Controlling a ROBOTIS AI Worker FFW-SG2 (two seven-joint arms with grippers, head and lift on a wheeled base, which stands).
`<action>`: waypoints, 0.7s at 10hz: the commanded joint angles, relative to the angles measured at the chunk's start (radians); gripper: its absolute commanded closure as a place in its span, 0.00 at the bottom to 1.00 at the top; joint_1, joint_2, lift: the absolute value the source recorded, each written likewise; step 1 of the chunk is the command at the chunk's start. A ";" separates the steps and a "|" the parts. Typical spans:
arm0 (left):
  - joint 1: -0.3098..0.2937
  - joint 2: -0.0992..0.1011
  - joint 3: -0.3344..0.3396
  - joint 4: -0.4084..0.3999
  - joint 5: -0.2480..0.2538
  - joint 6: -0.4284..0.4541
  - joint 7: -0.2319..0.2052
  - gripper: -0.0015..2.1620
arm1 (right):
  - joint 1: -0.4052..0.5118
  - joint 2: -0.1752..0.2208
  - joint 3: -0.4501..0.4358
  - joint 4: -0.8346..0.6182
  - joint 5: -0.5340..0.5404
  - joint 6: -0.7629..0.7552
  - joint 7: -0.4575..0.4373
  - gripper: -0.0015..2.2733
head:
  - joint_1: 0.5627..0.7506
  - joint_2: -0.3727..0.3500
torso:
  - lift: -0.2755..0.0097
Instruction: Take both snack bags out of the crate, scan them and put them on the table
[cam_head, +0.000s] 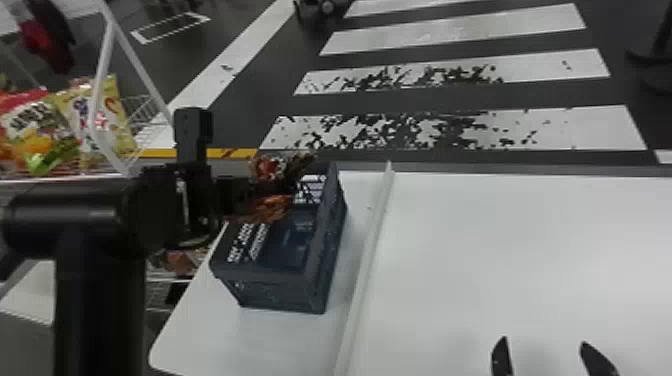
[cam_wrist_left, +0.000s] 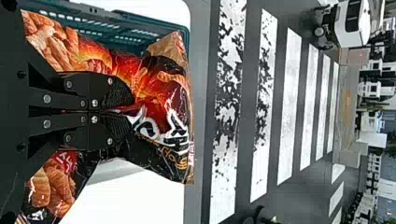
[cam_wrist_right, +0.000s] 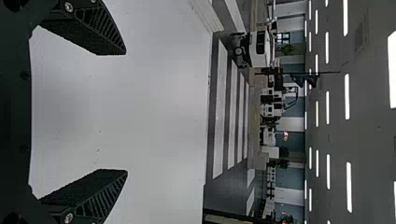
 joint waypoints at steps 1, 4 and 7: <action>0.023 -0.040 -0.027 -0.069 0.012 0.040 0.022 0.99 | 0.001 0.001 0.002 0.000 0.000 0.000 -0.001 0.04 | 0.70 1.00 | 0.64; 0.030 -0.156 -0.130 -0.127 0.011 0.058 0.068 0.99 | 0.009 0.001 0.000 -0.005 0.002 -0.006 -0.001 0.04 | 0.70 0.93 | 0.64; 0.040 -0.219 -0.197 -0.141 -0.001 0.058 0.087 0.99 | 0.020 0.001 -0.006 -0.028 0.002 -0.009 -0.003 0.04 | 0.70 0.79 | 0.64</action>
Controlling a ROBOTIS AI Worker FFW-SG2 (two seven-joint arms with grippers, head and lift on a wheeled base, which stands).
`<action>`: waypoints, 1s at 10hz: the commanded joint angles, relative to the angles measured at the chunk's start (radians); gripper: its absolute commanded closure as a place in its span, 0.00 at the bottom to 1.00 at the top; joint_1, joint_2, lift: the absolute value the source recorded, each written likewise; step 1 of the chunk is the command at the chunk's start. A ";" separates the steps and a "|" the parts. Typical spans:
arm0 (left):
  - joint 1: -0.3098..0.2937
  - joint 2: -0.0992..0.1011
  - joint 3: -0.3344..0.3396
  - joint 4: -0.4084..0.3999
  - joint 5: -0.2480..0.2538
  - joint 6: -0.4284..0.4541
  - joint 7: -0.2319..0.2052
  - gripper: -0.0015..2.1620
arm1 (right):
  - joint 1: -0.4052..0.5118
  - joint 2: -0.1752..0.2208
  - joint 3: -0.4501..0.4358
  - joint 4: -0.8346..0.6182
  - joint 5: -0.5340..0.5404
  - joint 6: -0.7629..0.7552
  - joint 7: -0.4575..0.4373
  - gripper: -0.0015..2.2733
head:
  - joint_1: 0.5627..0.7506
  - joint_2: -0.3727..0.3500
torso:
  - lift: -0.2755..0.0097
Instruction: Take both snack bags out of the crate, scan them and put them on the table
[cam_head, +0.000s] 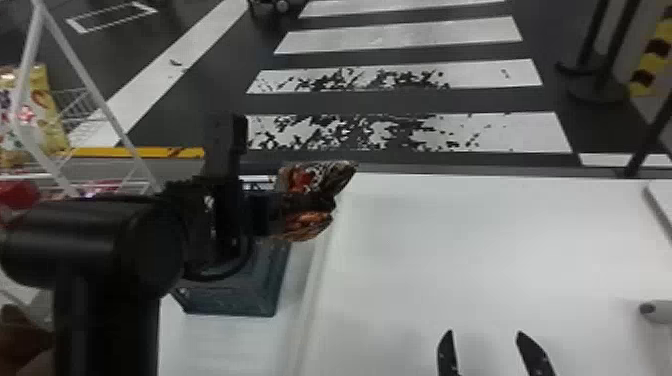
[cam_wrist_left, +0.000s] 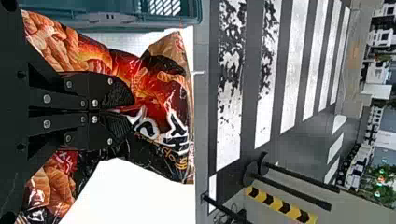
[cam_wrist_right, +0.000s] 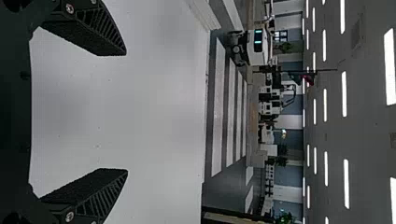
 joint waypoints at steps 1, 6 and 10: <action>0.015 -0.019 -0.031 -0.008 -0.003 0.003 0.002 0.99 | 0.006 0.001 -0.009 -0.021 0.000 0.000 0.000 0.04 | 0.70 0.77 | 0.64; 0.058 -0.084 -0.205 0.004 -0.080 0.003 0.066 0.99 | 0.026 0.001 -0.071 -0.102 0.000 -0.009 -0.020 0.05 | 0.70 0.62 | 0.64; 0.116 -0.096 -0.395 0.132 -0.139 -0.144 0.212 0.99 | 0.029 0.001 -0.138 -0.145 -0.008 -0.012 -0.025 0.05 | 0.70 0.45 | 0.64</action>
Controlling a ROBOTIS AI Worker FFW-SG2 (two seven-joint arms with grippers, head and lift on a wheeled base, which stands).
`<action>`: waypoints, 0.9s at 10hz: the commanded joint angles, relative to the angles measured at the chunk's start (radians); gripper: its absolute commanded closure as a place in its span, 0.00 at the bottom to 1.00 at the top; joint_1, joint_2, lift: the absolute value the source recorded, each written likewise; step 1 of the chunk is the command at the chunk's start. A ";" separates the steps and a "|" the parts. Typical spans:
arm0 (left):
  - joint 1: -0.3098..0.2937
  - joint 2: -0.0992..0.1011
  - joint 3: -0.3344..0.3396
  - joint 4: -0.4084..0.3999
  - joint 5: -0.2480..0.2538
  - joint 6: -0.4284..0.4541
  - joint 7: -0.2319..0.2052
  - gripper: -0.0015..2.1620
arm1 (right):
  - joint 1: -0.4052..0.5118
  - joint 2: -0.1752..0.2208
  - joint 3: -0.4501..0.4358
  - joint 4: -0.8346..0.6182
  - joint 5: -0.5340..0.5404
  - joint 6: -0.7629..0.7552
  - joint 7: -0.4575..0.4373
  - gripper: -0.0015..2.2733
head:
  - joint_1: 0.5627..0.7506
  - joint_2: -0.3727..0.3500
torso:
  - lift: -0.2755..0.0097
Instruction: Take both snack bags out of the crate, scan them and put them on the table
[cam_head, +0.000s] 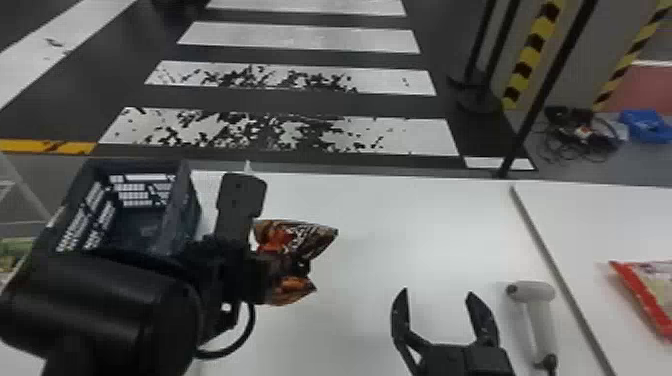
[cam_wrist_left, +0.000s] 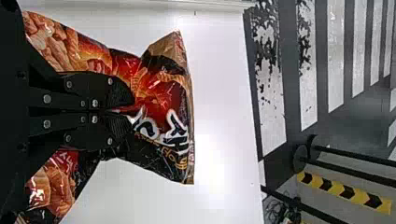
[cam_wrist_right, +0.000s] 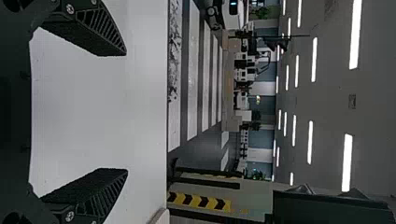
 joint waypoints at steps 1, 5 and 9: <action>0.013 0.000 -0.110 0.096 -0.025 -0.147 0.063 0.99 | 0.003 0.001 -0.017 -0.018 -0.005 0.000 -0.001 0.05 | 0.70 0.42 | 0.64; 0.016 -0.046 -0.331 0.321 -0.038 -0.484 0.316 0.99 | 0.014 0.001 -0.029 -0.030 -0.019 0.000 0.000 0.05 | 0.70 0.25 | 0.64; 0.045 -0.039 -0.400 0.383 0.014 -0.580 0.474 0.99 | 0.008 0.001 -0.030 -0.028 -0.031 0.003 0.000 0.05 | 0.70 0.15 | 0.64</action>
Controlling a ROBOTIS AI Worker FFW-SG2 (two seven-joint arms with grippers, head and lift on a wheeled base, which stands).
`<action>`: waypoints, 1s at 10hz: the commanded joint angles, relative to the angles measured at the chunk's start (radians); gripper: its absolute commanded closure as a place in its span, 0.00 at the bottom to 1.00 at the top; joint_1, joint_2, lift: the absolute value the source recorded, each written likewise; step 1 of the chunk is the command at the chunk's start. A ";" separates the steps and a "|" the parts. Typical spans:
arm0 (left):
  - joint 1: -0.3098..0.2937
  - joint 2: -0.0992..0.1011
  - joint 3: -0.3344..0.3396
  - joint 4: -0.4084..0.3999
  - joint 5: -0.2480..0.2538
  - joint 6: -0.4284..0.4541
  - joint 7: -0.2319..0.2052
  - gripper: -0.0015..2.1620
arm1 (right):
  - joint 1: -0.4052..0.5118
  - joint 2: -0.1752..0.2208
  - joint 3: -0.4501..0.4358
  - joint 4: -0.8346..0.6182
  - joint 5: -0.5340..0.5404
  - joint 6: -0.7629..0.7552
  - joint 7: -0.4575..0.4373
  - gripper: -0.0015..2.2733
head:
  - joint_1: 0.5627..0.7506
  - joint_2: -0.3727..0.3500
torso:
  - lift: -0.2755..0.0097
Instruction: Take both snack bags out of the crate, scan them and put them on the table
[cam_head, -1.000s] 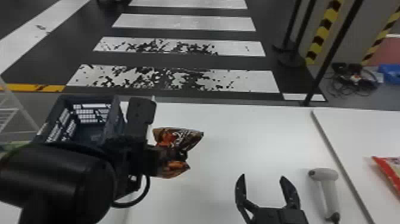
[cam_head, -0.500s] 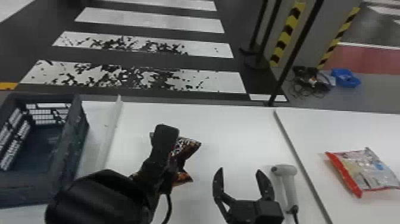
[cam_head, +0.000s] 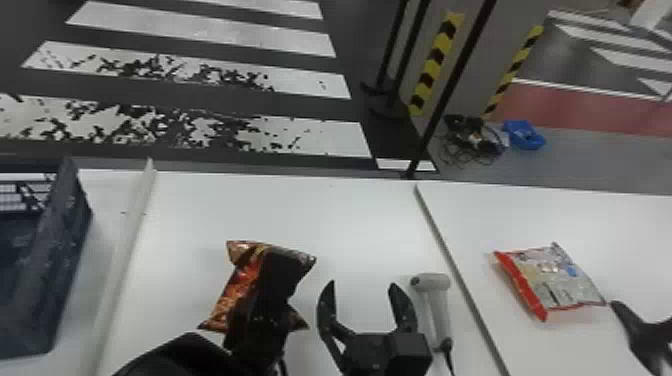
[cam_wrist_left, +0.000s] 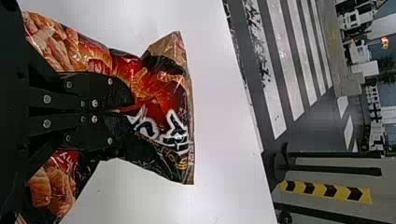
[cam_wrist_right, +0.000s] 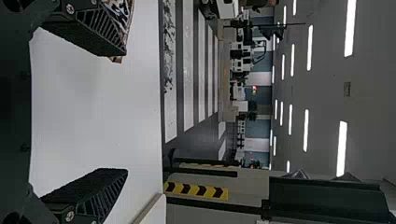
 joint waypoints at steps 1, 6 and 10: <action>0.007 0.004 -0.002 0.015 0.028 -0.040 0.009 0.77 | -0.004 0.001 0.000 0.003 -0.004 0.003 0.001 0.05 | 0.70 0.14 | 0.64; 0.014 0.016 0.015 -0.006 0.068 -0.098 0.055 0.01 | 0.001 0.001 0.003 0.003 -0.004 0.000 0.001 0.05 | 0.70 0.15 | 0.64; 0.106 0.106 0.069 -0.246 -0.004 -0.156 0.070 0.01 | 0.002 0.001 0.012 0.001 -0.002 0.007 0.003 0.05 | 0.70 0.19 | 0.64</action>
